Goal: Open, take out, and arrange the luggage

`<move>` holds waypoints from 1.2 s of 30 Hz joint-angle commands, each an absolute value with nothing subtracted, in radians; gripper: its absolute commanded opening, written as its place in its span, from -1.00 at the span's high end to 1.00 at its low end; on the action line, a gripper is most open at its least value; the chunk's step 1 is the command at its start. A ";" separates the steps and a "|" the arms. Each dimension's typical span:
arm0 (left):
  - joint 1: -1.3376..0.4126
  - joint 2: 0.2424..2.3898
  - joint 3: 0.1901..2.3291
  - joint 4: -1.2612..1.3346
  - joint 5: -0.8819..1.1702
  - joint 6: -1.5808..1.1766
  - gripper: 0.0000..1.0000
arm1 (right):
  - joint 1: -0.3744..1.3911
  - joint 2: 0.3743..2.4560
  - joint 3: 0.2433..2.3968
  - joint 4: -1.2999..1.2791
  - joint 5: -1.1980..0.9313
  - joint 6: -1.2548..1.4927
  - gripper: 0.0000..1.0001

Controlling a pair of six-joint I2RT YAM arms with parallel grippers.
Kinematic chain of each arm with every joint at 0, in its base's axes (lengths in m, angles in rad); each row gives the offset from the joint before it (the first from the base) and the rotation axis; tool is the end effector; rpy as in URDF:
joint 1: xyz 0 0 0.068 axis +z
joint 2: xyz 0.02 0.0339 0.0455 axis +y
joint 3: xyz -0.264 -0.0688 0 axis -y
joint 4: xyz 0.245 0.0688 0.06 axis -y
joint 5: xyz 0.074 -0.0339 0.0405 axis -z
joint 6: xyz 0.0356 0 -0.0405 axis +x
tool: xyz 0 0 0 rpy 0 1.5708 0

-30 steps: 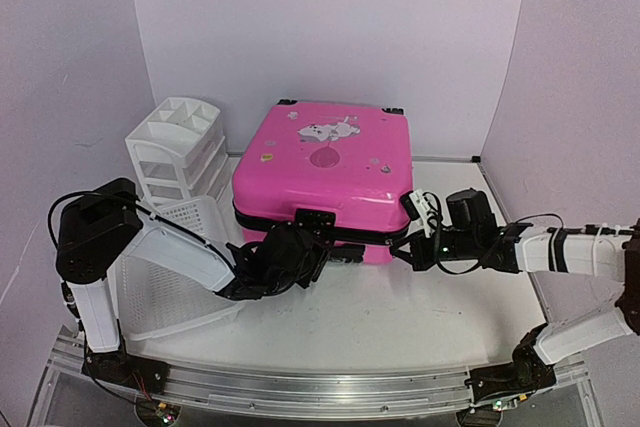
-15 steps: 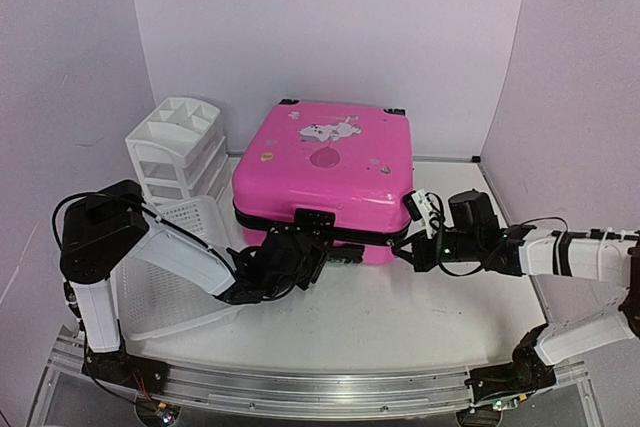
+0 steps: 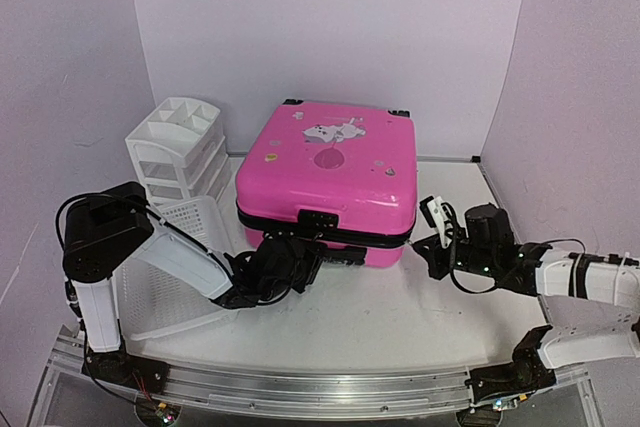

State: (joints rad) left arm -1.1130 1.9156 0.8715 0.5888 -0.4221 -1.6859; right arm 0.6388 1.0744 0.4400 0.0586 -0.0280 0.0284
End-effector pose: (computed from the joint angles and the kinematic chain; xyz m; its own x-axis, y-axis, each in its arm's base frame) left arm 0.1810 -0.3343 0.1335 -0.6290 -0.7737 -0.0758 -0.2684 0.3076 -0.9129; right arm 0.1753 0.1314 0.1891 -0.4544 -0.3021 -0.8380 -0.6022 0.7974 0.0391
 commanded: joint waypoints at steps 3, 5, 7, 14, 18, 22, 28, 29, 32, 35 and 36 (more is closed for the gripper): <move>-1.044 1.973 0.827 0.447 -0.538 -1.765 0.36 | 0.451 1.123 0.393 0.099 -0.056 -0.070 1.00; -1.043 1.966 0.818 0.449 -0.538 -1.762 0.36 | 0.365 1.180 0.396 0.159 -0.144 -0.066 1.00; -1.043 1.959 0.809 0.449 -0.535 -1.756 0.36 | 0.296 1.239 0.415 0.232 -0.236 -0.082 1.00; -1.043 1.941 0.781 0.452 -0.531 -1.745 0.37 | 0.142 1.438 0.602 0.258 -0.481 -0.163 1.00; -1.045 1.930 0.788 0.454 -0.507 -1.691 0.36 | 0.120 1.552 0.720 0.247 -0.594 -0.185 1.00; -1.056 1.882 0.819 0.457 -0.475 -1.502 0.15 | 0.120 1.487 0.745 0.097 -0.556 -0.110 0.48; -1.092 1.710 0.797 0.458 -0.425 -1.153 -0.40 | 0.119 1.258 0.688 -0.291 -0.339 0.100 -0.56; -1.103 1.681 0.787 0.458 -0.408 -1.093 -0.44 | 0.120 1.228 0.687 -0.347 -0.342 0.115 -0.67; -1.137 1.591 0.752 0.457 -0.352 -0.945 -0.48 | 0.120 1.154 0.706 -0.495 -0.290 0.216 -0.96; -1.141 1.486 0.713 0.454 -0.226 -0.818 -0.45 | 0.119 1.122 0.748 -0.600 -0.298 0.331 -0.97; -1.141 1.449 0.708 0.451 -0.168 -0.744 -0.40 | 0.119 1.123 0.773 -0.642 -0.331 0.343 -0.96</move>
